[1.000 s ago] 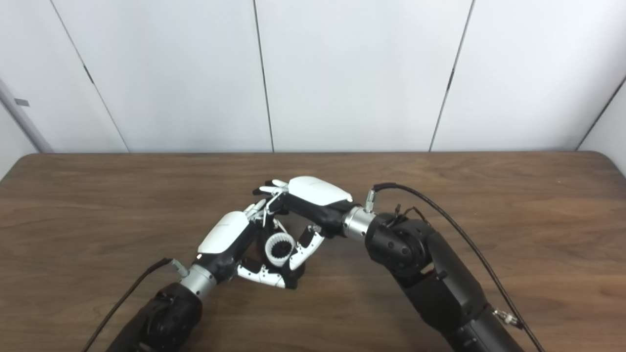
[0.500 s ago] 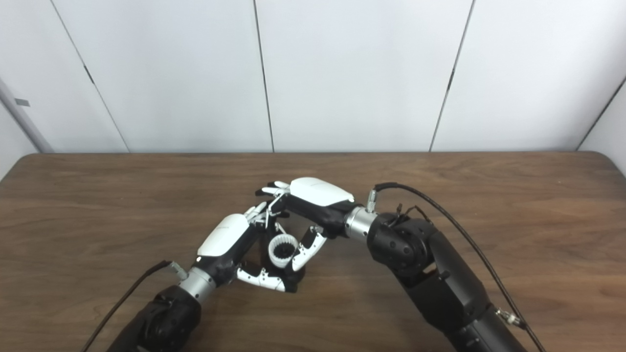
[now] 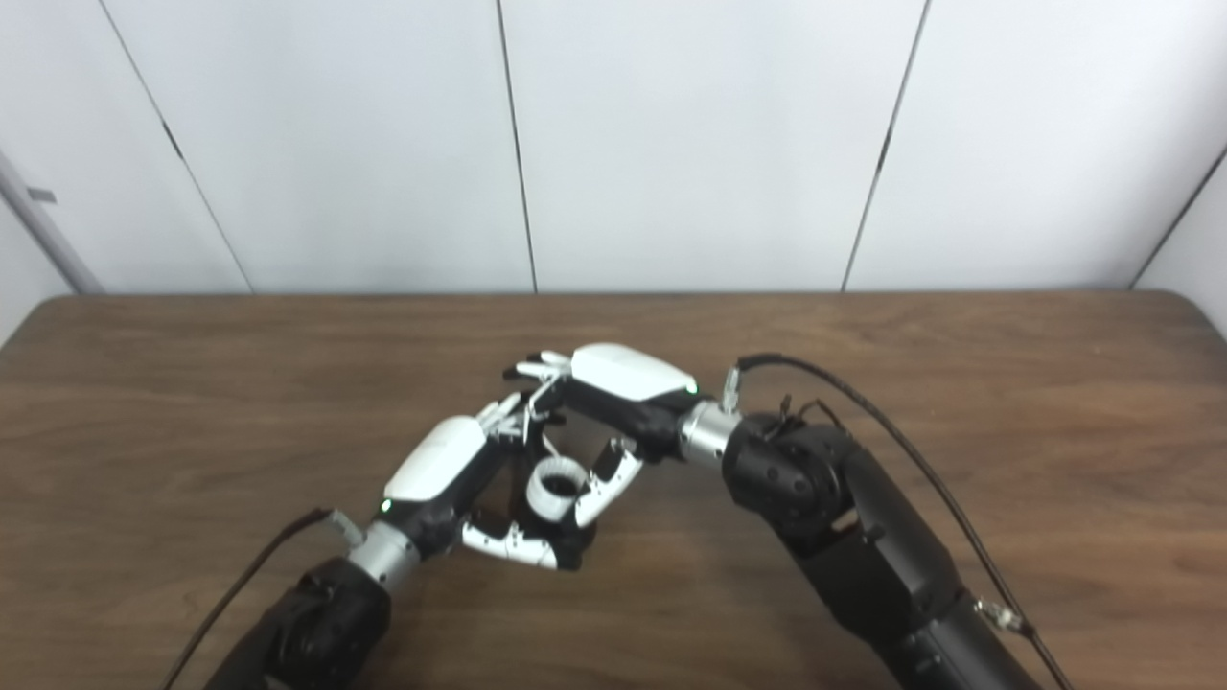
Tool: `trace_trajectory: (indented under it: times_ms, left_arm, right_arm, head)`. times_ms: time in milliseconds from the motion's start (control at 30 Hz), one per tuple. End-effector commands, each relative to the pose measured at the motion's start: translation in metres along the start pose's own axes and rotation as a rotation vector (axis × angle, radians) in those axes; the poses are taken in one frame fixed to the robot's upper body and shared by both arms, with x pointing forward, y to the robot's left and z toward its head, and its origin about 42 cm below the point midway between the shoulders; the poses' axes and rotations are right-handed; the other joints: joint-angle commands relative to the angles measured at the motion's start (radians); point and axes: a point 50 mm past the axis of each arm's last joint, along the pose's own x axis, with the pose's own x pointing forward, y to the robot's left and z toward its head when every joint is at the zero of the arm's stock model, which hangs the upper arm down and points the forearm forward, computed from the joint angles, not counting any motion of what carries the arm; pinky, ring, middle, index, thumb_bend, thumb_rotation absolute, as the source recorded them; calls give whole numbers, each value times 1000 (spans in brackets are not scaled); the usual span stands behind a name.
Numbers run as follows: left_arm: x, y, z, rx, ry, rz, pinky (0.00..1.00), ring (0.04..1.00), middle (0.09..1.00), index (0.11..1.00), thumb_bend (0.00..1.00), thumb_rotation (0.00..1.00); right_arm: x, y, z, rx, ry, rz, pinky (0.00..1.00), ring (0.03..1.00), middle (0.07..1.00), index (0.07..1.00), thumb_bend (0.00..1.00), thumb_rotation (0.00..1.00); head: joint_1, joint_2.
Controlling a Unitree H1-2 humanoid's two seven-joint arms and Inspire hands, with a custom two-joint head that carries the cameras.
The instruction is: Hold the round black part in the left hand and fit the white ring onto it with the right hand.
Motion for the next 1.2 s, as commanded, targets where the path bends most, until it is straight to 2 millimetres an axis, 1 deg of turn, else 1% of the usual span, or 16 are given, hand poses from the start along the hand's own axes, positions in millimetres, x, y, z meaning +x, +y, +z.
trace_trajectory:
  times_ms: [0,333,533,933,1167]
  left_arm:
    - [6,12,8,11,-35,41,1000,1000,876,476,519,47]
    - [11,8,10,22,-24,32,1000,1000,879,476,519,48]
    - [11,8,10,22,-29,32,1000,1000,875,477,520,48]
    - [10,8,11,19,-34,37,1000,1000,874,477,520,48]
    - [10,9,10,22,-34,35,1000,1000,871,477,519,48]
  right_arm:
    - [-1,-17,4,-40,-25,-49,950,1000,951,476,522,129]
    - [3,-11,7,-20,-48,-46,970,1000,951,475,523,132]
    - [6,-8,10,-12,-42,-32,999,1000,956,476,523,131]
    - [6,-6,9,-9,-35,-32,1000,1000,956,476,523,131]
    - [5,-10,10,-13,-24,-31,1000,1000,997,489,522,148]
  head:
    - [2,1]
    - [17,-6]
    - [17,-8]
    - [14,-7]
    - [13,-7]
